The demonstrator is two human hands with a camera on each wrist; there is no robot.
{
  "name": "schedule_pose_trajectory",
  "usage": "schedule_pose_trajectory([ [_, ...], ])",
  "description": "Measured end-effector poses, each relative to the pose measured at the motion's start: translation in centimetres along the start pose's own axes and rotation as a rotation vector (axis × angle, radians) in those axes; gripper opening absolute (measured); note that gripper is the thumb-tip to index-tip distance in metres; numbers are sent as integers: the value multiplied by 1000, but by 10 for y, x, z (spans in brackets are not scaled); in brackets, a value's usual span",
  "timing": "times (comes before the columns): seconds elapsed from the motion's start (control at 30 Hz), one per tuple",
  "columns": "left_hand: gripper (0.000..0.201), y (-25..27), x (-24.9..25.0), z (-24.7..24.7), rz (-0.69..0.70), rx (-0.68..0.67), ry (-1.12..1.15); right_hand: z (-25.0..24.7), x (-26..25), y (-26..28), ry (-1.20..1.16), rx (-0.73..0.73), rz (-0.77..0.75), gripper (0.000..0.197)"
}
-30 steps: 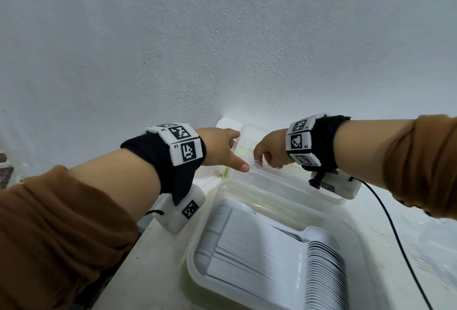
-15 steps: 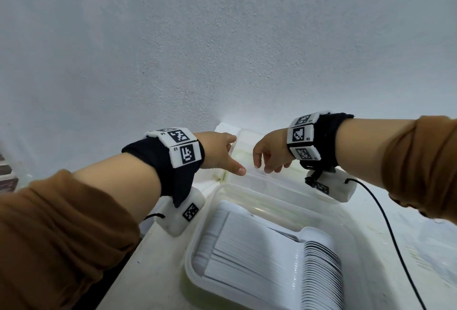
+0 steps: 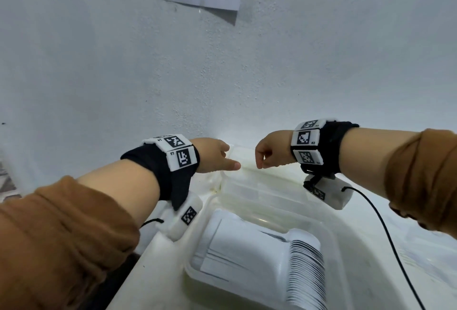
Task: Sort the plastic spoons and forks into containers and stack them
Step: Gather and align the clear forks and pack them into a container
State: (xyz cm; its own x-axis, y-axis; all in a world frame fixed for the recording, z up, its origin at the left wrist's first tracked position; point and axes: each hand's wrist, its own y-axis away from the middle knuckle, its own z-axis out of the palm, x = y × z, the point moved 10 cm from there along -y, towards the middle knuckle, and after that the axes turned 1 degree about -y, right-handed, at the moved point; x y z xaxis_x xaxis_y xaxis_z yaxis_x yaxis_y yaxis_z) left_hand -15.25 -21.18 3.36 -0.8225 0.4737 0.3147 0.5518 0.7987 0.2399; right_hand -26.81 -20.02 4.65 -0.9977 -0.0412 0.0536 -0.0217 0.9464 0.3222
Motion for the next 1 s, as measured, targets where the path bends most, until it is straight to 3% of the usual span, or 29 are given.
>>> schedule_pose_trajectory([
  [0.23, 52, 31, 47, -15, 65, 45, 75, -6, 39, 51, 21, 32, 95, 11],
  [0.3, 41, 33, 65, -15, 90, 46, 240, 0, 61, 70, 24, -3, 148, 13],
  [0.4, 39, 35, 96, -13, 116, 56, 420, 13, 99, 100, 44, -69, 233, 13],
  [0.53, 40, 34, 148, -1, 145, 41, 460, 38, 158, 140, 35, -144, 338, 12],
  [0.83, 42, 15, 281, 62, 185, -56, 287, 112, 266, 218, -46, -245, 431, 12],
  [1.0, 37, 1, 323, 112, 207, -90, -166, 150, 282, 227, -115, -240, 363, 25],
])
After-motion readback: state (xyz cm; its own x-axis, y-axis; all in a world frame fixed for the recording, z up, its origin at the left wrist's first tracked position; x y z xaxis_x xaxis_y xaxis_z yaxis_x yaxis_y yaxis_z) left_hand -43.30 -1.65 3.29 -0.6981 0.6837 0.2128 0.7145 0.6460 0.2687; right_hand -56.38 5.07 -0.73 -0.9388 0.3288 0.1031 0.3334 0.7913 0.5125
